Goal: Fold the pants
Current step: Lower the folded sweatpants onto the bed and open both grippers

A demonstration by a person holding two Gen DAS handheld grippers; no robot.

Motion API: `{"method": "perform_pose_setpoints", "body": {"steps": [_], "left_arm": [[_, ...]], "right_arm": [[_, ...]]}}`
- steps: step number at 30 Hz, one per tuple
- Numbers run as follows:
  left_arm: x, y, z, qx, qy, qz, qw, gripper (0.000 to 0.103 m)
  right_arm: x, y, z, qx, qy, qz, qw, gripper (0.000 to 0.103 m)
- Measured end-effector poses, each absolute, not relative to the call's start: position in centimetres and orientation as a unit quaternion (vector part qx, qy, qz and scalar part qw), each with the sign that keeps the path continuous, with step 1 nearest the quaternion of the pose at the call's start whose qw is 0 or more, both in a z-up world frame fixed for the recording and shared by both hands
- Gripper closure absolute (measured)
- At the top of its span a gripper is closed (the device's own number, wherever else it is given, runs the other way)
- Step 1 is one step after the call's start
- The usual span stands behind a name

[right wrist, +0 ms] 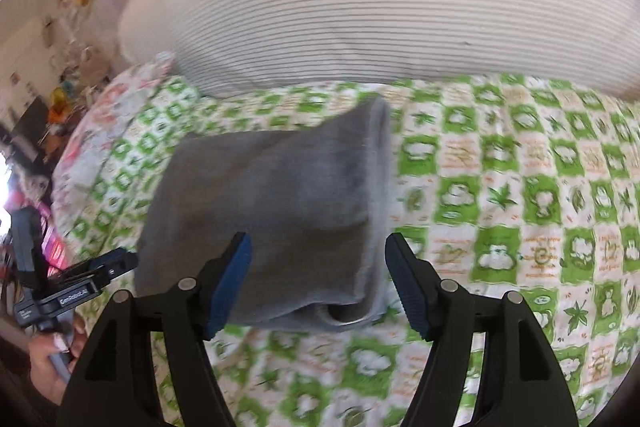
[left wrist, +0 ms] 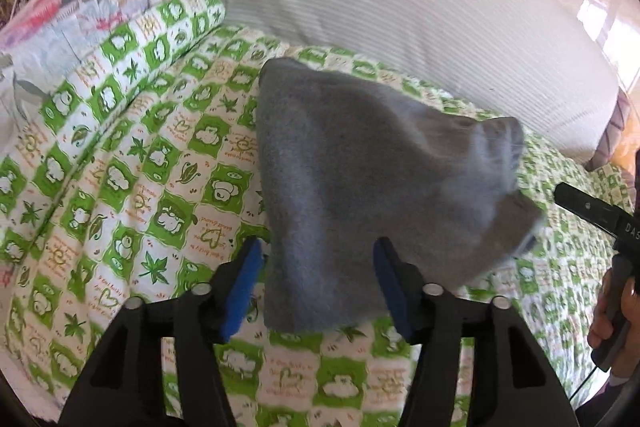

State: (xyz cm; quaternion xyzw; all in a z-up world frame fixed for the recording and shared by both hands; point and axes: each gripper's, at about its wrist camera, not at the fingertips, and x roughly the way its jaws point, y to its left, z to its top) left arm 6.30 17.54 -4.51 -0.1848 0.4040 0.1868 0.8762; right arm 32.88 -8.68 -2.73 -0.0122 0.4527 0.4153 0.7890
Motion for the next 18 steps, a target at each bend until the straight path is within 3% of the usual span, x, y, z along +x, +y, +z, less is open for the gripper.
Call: {"method": "perform_pose_setpoints", "body": {"steps": [4, 18], "left_arm": [[5.7, 16.4, -3.3, -0.163, 0.4, 0.185, 0.883, 0.04], [3.1, 14.9, -1.6, -0.142, 0.389, 0.199, 0.888, 0.029]], "right_arm": [[31.1, -7.7, -1.2, -0.036, 0.434, 0.438, 0.787, 0.024], [28.8, -7.4, 1.3, -0.059, 0.422, 0.459, 0.78, 0.014]]}}
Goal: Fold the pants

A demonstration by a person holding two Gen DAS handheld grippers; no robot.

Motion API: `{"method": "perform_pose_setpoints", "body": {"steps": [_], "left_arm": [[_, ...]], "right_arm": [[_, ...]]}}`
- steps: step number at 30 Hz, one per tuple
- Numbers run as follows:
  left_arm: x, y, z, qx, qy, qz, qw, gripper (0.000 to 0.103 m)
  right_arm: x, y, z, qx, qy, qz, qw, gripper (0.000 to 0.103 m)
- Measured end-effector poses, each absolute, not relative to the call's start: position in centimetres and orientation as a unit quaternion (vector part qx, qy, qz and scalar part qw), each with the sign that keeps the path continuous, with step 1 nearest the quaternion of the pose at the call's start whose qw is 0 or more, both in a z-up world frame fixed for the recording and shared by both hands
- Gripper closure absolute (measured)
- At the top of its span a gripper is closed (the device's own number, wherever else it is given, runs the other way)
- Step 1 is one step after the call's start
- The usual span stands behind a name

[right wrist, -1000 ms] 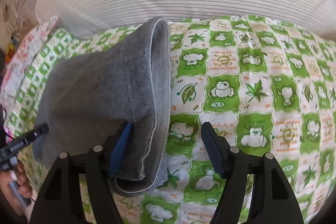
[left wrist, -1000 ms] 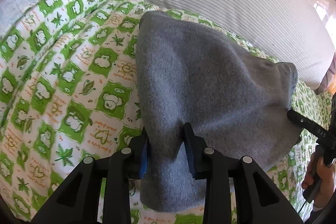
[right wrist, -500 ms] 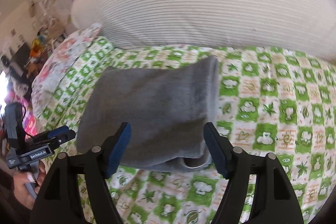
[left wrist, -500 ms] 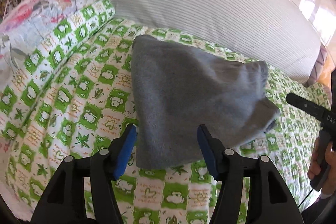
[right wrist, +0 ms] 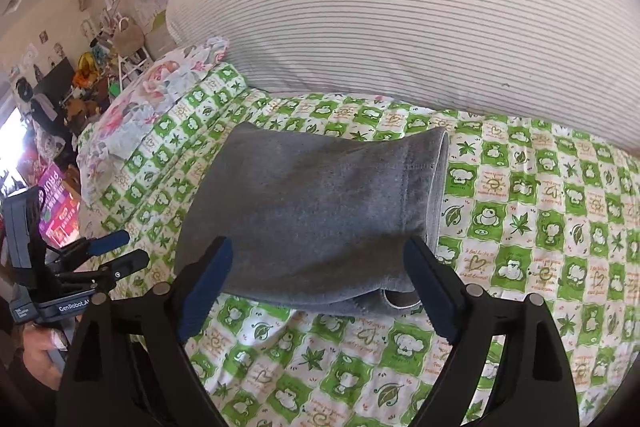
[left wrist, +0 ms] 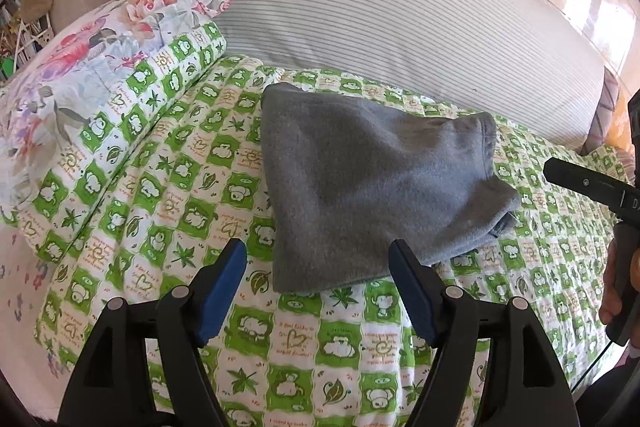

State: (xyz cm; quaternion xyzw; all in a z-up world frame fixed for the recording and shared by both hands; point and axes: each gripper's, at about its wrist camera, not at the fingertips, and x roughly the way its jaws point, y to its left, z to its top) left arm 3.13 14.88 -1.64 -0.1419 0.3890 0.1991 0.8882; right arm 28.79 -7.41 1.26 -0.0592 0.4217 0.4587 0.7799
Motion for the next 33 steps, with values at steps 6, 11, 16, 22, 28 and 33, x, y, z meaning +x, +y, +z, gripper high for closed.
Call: {"method": "perform_pose_setpoints", "body": {"steps": [6, 11, 16, 22, 28, 33], "left_arm": [[2.2, 14.1, -0.4, -0.119, 0.375, 0.21, 0.895, 0.023], [2.0, 14.2, 0.2, -0.114, 0.368, 0.216, 0.897, 0.022], [2.4, 14.5, 0.4, -0.11, 0.369, 0.22, 0.896, 0.022], [3.0, 14.9, 0.3, -0.105, 0.374, 0.226, 0.893, 0.022], [3.7, 15.1, 0.0, -0.102, 0.379, 0.219, 0.893, 0.021], [4.2, 15.1, -0.2, -0.096, 0.387, 0.221, 0.89, 0.021]], "right_arm": [[27.8, -7.4, 1.8, -0.069, 0.411, 0.473, 0.776, 0.007], [26.9, -6.9, 1.9, -0.082, 0.403, 0.49, 0.768, 0.004], [26.4, -6.5, 1.7, -0.099, 0.398, 0.5, 0.763, 0.004], [26.1, -6.1, 1.4, -0.113, 0.396, 0.503, 0.759, 0.003], [26.0, -5.5, 1.0, -0.124, 0.395, 0.51, 0.754, 0.003], [26.2, -5.3, 0.7, -0.125, 0.399, 0.508, 0.753, 0.003]]}}
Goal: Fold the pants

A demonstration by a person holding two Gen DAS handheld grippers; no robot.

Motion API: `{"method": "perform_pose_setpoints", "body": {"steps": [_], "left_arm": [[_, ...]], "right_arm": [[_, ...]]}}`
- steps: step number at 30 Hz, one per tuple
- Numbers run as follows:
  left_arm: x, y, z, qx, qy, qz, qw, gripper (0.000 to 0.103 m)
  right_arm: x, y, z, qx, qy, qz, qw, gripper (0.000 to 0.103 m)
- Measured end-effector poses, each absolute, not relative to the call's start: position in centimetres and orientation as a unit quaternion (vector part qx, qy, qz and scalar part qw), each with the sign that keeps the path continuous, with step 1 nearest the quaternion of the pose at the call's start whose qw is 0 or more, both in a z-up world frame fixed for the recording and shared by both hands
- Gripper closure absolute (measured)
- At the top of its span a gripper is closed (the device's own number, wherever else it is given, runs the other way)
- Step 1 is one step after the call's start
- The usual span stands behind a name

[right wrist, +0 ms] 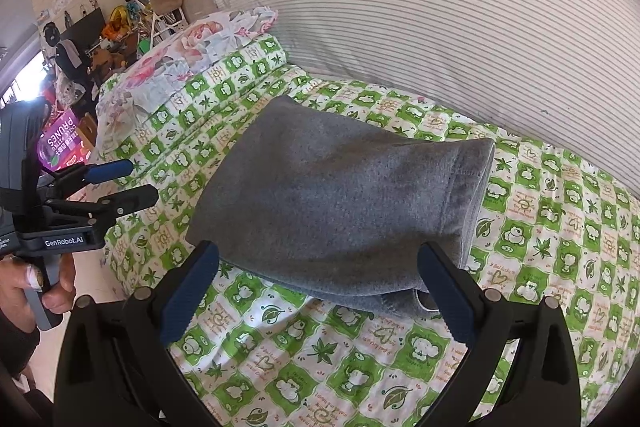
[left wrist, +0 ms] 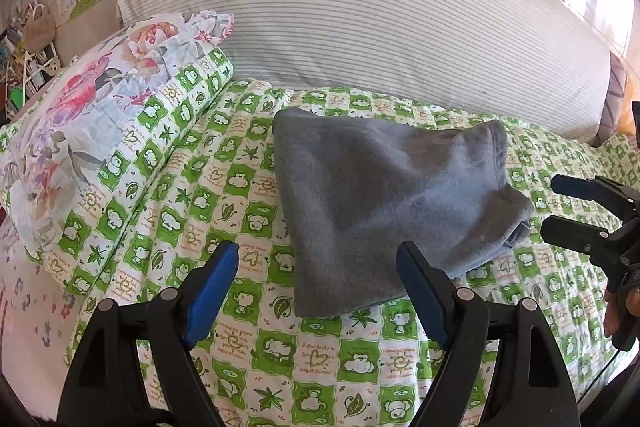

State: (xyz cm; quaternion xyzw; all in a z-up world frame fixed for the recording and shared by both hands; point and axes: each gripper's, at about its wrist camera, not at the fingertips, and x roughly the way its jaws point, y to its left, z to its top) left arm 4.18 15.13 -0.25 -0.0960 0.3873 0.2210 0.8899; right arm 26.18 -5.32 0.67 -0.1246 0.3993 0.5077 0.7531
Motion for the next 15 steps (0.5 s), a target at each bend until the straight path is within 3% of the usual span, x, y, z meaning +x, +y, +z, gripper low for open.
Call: {"method": "perform_pose_setpoints", "body": {"steps": [15], "left_arm": [[5.5, 15.9, -0.6, -0.109, 0.401, 0.205, 0.886, 0.021]], "right_arm": [[26.7, -4.7, 0.3, -0.128, 0.401, 0.509, 0.751, 0.003]]}}
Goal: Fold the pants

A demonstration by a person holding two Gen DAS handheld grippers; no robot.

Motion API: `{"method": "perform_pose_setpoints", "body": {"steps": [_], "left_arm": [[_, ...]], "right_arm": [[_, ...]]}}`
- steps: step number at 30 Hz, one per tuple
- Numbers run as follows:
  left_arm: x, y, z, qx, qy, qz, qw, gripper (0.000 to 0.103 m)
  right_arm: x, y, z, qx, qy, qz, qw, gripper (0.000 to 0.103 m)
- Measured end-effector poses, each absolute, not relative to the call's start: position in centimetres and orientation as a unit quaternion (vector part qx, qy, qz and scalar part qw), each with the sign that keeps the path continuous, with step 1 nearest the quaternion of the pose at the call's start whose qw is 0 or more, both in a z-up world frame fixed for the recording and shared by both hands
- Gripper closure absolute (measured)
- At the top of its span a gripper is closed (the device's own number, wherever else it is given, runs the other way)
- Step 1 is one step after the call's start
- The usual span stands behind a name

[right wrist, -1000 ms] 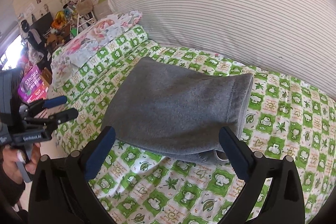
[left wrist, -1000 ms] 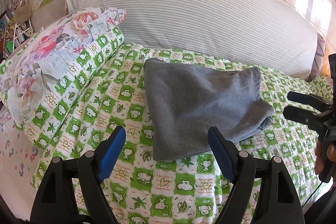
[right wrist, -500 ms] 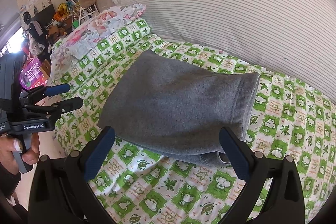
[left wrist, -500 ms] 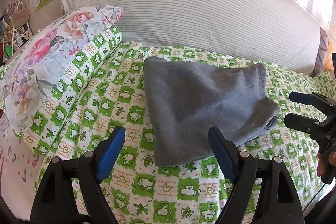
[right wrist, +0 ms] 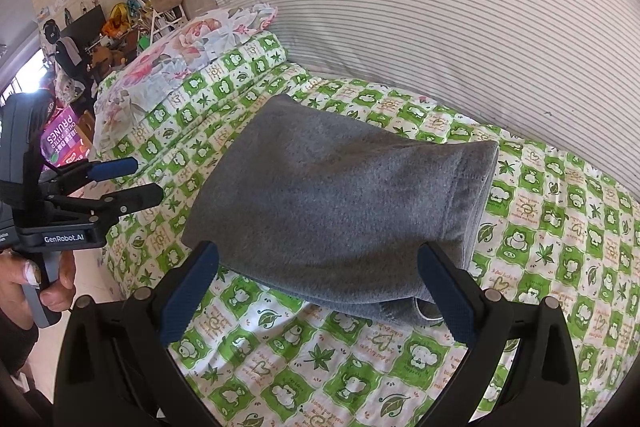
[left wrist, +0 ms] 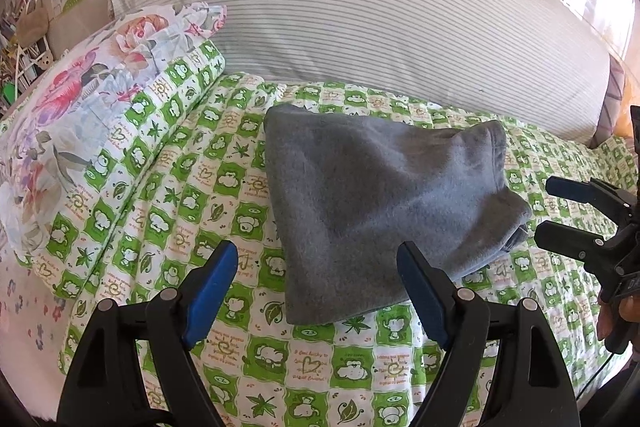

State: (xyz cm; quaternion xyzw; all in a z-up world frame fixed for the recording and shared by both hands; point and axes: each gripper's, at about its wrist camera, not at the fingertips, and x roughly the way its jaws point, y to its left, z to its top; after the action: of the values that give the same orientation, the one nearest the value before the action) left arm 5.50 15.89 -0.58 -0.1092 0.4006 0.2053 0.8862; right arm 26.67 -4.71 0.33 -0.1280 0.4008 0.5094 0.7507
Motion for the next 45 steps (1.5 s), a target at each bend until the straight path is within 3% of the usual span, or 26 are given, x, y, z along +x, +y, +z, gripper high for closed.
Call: {"method": "perform_pose_setpoints", "body": {"steps": [45], "left_arm": [[6.9, 15.9, -1.4, -0.128, 0.387, 0.169, 0.897, 0.02]], "right_arm": [[28.2, -4.4, -1.5, -0.104, 0.412, 0.504, 0.752, 0.003]]}}
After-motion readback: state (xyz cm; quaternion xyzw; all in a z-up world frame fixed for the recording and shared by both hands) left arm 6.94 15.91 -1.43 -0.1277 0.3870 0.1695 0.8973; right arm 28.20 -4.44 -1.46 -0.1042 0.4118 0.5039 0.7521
